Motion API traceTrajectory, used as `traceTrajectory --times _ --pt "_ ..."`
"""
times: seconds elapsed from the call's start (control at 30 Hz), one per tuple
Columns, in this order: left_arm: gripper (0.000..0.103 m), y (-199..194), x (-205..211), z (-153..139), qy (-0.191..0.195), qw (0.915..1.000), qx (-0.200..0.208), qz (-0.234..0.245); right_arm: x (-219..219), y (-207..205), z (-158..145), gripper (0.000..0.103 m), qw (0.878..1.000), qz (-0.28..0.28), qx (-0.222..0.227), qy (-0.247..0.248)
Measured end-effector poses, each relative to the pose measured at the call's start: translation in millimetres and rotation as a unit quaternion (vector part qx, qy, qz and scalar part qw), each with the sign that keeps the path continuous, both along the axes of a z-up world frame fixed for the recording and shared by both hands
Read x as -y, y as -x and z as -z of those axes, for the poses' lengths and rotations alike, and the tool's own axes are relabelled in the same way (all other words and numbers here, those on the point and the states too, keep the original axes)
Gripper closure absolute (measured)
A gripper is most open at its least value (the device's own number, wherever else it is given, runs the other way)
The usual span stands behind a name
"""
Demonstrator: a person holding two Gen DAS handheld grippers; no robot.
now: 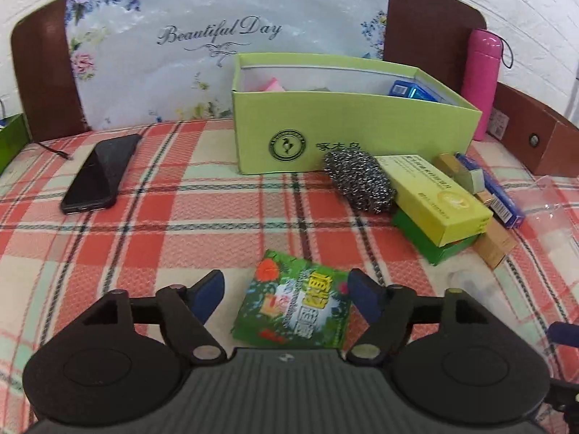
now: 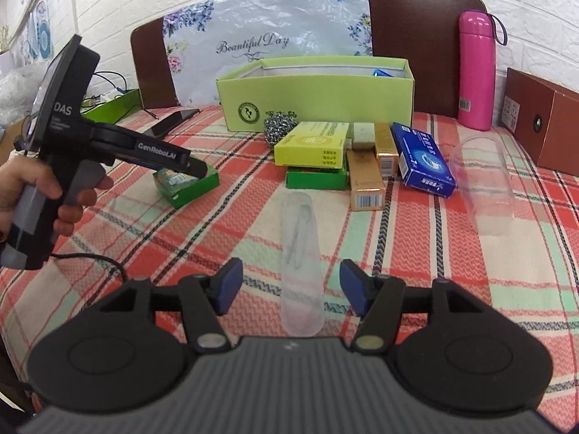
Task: Organize objects
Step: 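Grasp the green soap box with the left tool while the right tool grasps a clear plastic cup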
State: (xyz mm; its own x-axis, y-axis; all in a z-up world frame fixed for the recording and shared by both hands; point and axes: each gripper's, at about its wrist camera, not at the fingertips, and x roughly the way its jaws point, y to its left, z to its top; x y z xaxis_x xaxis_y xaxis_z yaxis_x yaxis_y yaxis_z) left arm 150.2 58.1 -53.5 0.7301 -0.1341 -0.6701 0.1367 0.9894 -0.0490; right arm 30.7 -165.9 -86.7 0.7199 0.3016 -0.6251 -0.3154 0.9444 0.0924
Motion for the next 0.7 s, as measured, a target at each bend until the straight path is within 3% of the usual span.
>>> traceTrajectory --times 0.13,0.27,0.43,0.6,0.7 --pt "0.023 0.7 8.1 6.5 0.005 0.9995 -0.031 0.007 -2.2 -7.5 4.5 0.044 1.0 0.008 -0.008 0.003" --pt "0.028 18.9 23.6 14.5 -0.032 0.9991 -0.013 0.025 -1.0 -11.6 6.7 0.044 1.0 0.016 -0.011 0.008" --pt "0.032 37.0 31.9 5.5 0.01 0.9979 -0.03 0.056 -1.8 -15.6 6.8 0.044 1.0 0.013 -0.013 0.013" --pt "0.028 30.5 35.6 7.1 0.002 0.9991 -0.036 0.021 -8.2 -27.3 9.9 0.044 0.999 -0.002 -0.019 0.027" --pt "0.034 28.6 34.3 6.5 0.012 0.9992 -0.037 0.011 -10.1 -31.1 11.1 0.044 0.999 -0.007 -0.021 0.034"
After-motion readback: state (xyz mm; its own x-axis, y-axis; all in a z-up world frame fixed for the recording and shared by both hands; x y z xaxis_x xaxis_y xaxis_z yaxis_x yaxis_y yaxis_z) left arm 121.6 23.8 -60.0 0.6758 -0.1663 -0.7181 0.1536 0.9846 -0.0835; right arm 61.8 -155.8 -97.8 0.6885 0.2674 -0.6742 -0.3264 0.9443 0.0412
